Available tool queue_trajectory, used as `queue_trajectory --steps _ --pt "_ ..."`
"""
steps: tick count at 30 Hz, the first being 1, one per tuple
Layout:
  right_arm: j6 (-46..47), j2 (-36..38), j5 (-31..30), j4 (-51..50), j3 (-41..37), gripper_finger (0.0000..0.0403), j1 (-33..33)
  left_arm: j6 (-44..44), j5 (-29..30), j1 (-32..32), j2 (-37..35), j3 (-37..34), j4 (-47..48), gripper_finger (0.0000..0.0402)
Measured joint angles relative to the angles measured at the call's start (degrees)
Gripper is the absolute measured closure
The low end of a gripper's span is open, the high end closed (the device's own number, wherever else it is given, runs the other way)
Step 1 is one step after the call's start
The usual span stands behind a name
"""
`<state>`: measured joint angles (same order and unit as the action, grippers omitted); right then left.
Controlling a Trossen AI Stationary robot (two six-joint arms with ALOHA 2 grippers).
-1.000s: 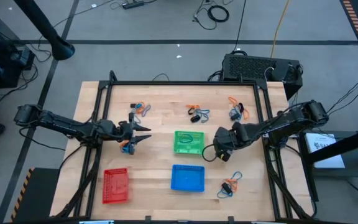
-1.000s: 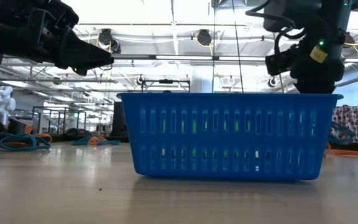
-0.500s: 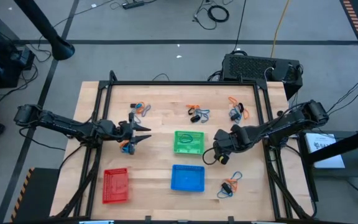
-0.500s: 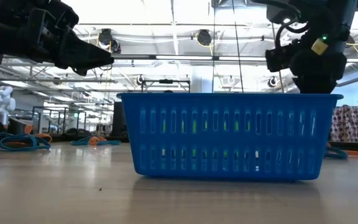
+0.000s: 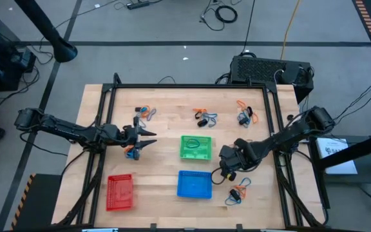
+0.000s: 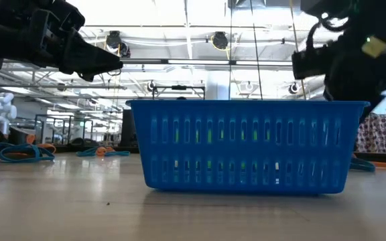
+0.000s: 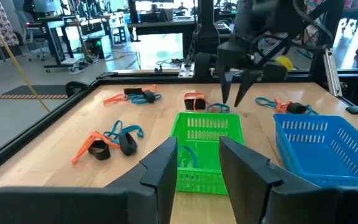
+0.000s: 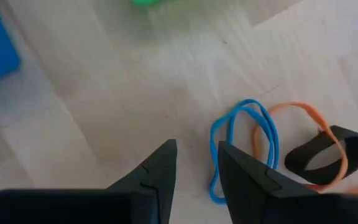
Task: Sort rubber bands into baskets
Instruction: Put the blue rubberband into the green bin
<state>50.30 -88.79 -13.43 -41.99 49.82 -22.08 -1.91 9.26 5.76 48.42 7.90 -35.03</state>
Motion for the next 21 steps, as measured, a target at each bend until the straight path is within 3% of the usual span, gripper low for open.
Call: queue_trajectory --steps 14,18,21 --pt "-6.6 -7.9 -1.1 0.3 0.3 0.0294 0.2 -0.5 0.0 -0.1 0.0 0.0 -0.1 0.0275" --pt "-8.5 -7.4 -1.9 -0.7 0.2 0.0321 1.4 -0.5 0.0 -0.1 0.0 0.0 -0.2 0.0275" --pt "-10.8 -6.6 -3.6 -1.5 0.0 0.0363 3.3 -0.5 0.0 -0.1 0.0 0.0 -0.5 0.0275"
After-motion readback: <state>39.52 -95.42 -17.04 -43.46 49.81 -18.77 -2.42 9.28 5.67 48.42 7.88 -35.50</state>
